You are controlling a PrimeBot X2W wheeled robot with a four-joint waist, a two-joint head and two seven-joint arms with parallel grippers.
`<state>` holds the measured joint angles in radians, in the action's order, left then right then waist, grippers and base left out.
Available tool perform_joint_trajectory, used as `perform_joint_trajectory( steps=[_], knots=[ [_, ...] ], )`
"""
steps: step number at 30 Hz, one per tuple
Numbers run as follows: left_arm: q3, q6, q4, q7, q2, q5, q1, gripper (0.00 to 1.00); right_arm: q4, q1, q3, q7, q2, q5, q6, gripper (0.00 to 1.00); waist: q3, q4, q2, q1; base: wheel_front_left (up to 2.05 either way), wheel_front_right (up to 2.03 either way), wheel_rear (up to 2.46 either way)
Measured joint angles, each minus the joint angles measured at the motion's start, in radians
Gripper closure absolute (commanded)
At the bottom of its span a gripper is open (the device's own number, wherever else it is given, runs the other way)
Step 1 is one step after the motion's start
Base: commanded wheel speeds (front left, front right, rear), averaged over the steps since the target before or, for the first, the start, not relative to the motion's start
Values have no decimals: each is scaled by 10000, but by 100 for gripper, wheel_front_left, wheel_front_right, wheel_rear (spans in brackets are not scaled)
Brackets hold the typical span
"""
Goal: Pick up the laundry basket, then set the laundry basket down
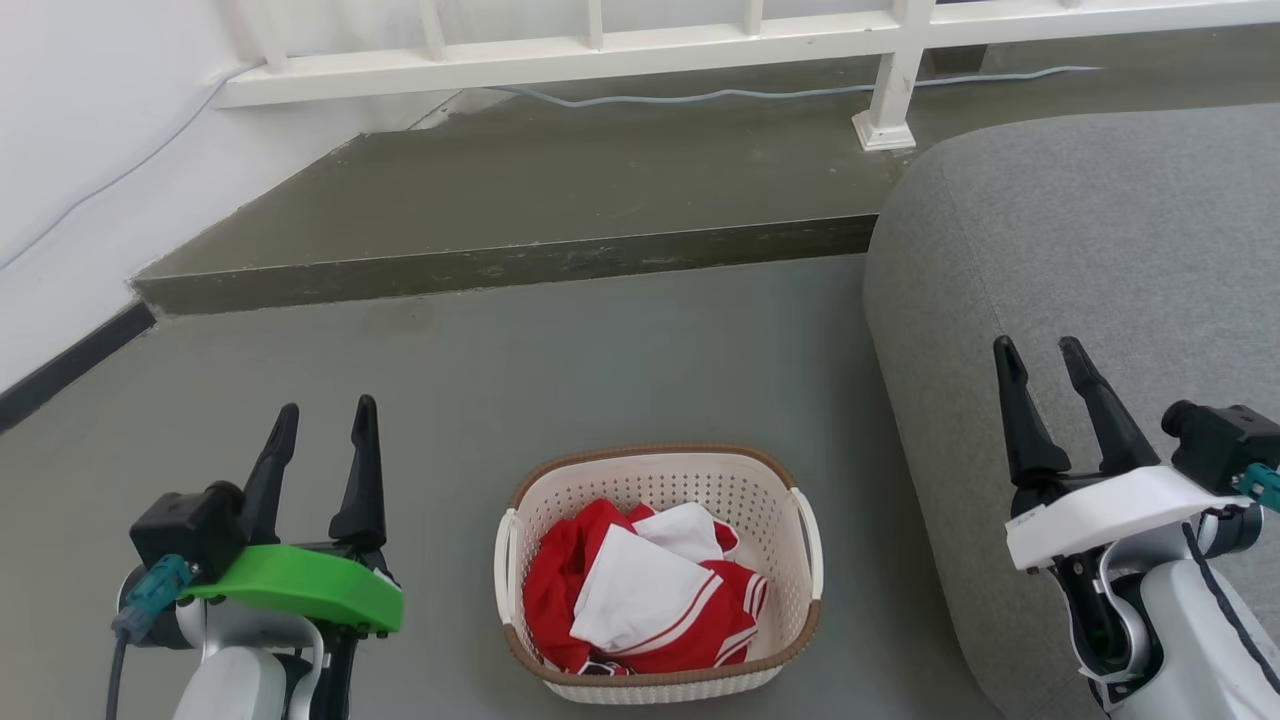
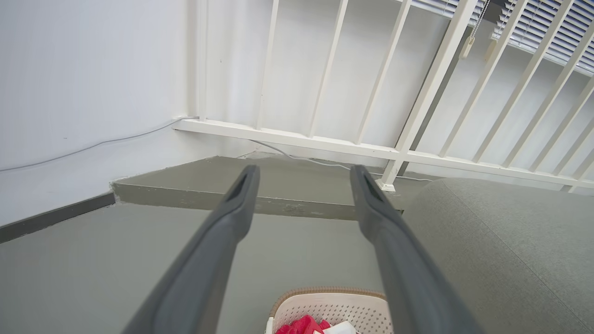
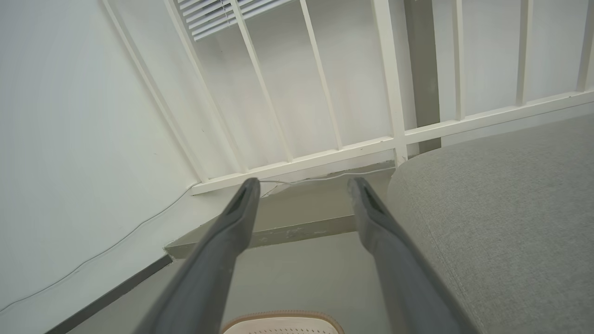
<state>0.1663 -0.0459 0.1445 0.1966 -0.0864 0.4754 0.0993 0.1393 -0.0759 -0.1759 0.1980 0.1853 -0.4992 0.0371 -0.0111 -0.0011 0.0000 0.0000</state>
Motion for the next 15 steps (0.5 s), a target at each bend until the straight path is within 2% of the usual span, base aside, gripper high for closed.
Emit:
perform_joint_trajectory(
  steps=[8, 15],
  knots=[
    [90, 36, -115, 259, 48, -966, 33, 0, -19, -93, -111, 242, 10, 1062, -215, 0, -5, 2, 0, 0, 0, 0, 0],
    [165, 38, -192, 504, 79, -1768, 52, 0, -21, -185, -205, 476, 29, 1873, -228, 0, 2, 3, 0, 0, 0, 0, 0]
  ],
)
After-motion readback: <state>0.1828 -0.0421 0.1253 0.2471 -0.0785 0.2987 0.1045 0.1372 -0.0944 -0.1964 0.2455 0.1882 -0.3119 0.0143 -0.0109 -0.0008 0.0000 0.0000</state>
